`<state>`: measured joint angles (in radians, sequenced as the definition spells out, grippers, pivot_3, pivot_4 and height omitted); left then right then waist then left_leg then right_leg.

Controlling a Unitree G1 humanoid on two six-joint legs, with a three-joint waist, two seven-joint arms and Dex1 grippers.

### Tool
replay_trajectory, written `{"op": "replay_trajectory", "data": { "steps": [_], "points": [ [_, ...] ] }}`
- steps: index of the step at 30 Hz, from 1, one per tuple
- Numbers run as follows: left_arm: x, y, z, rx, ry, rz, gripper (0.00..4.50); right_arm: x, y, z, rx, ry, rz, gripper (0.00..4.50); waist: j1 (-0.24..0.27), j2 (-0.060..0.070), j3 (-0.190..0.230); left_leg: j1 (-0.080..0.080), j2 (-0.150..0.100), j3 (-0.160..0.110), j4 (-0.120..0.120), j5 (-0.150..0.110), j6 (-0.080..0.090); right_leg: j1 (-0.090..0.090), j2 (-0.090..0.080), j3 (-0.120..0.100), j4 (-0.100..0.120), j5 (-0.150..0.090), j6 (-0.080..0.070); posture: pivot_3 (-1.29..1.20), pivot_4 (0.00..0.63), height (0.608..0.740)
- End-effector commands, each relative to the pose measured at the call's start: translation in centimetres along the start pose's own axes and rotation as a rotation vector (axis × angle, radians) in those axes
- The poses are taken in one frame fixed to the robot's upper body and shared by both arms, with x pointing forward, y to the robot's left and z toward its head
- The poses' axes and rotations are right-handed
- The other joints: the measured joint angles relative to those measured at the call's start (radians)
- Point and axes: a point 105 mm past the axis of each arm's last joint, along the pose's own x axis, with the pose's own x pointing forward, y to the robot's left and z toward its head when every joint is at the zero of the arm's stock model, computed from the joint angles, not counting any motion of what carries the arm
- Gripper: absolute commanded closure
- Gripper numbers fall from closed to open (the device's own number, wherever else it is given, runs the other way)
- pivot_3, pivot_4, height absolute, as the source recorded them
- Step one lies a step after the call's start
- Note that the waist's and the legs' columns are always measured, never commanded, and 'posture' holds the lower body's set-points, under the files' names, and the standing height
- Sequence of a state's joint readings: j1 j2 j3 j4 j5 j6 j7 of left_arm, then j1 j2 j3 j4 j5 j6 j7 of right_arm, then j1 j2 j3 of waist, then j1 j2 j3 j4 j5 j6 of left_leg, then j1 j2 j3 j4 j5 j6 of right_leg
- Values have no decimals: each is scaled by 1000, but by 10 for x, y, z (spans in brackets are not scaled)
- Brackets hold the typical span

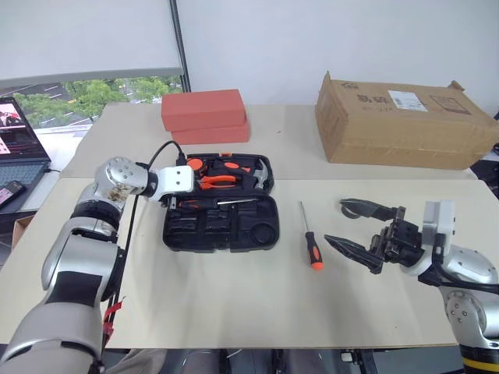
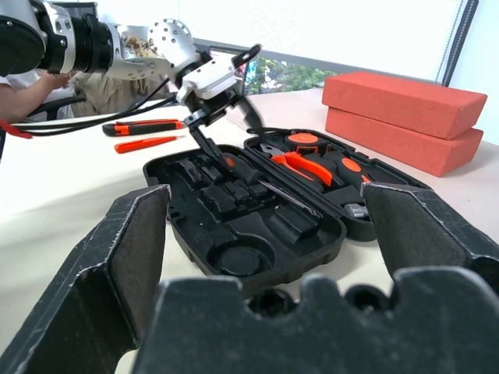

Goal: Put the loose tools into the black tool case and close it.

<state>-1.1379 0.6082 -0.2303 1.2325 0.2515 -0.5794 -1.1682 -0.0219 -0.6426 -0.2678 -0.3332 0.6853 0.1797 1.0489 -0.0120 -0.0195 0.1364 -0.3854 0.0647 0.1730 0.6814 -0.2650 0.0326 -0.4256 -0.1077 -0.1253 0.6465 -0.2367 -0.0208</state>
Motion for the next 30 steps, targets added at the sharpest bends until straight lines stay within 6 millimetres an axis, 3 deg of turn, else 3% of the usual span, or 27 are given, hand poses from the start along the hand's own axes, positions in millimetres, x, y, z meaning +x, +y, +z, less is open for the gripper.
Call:
{"op": "replay_trajectory", "data": {
  "steps": [1, 5, 6, 7, 9, 16, 24, 30],
  "points": [
    [-18, 29, 27, 31, -113, 105, 416, -2, -2, 8, -43, -19, -3, 0, 0, 0, 0, 0, 0, 0, 0, 0, 0, 0, 0, 0, 0, 0, 0, 0, 150, 711],
    [-23, 36, 43, -90, -273, 125, 416, 2, -3, 7, -40, -24, 10, 0, -1, 0, 0, 0, 0, 0, 0, 0, -1, 0, 0, 0, 0, 0, 0, 0, 150, 711],
    [-22, 35, 44, -120, -297, 132, 943, 2, -3, 7, -41, -25, 13, 0, -1, 0, 0, 0, 0, 0, 0, 0, -1, 0, 0, 0, 0, 0, 0, 0, 150, 711],
    [-18, 36, 43, -162, -322, 173, 1085, 3, -4, 7, -41, -25, 15, 0, -1, 0, 0, 0, 0, 0, 0, 0, -1, 0, 0, 0, 0, 0, 0, 0, 150, 711],
    [-7, 34, 40, -282, -383, 227, 1826, 3, -5, 7, -41, -23, 18, 0, -1, 0, 0, 1, 0, 0, 1, 0, -1, 1, 0, 0, 1, 0, 0, 0, 150, 711],
    [22, -12, 10, -434, -312, 143, 4471, 1, -6, 7, -48, -11, 17, 0, -5, 0, 0, 1, 0, 0, 1, 1, -2, 1, 1, 1, 1, 0, 0, 0, 150, 711],
    [33, -25, 5, -438, -259, 128, 4471, 0, -6, 4, -49, 2, 8, 0, 3, 0, 0, 2, 0, -1, 2, 1, -1, 2, 0, 1, 1, 0, 0, 0, 150, 711],
    [42, -45, -9, -279, -115, 44, 4471, 0, -6, 5, -52, 5, 0, 0, 3, 0, 0, 2, 0, -1, 2, 1, -1, 3, 0, 1, 1, 0, 0, 0, 150, 711]
  ]
}}
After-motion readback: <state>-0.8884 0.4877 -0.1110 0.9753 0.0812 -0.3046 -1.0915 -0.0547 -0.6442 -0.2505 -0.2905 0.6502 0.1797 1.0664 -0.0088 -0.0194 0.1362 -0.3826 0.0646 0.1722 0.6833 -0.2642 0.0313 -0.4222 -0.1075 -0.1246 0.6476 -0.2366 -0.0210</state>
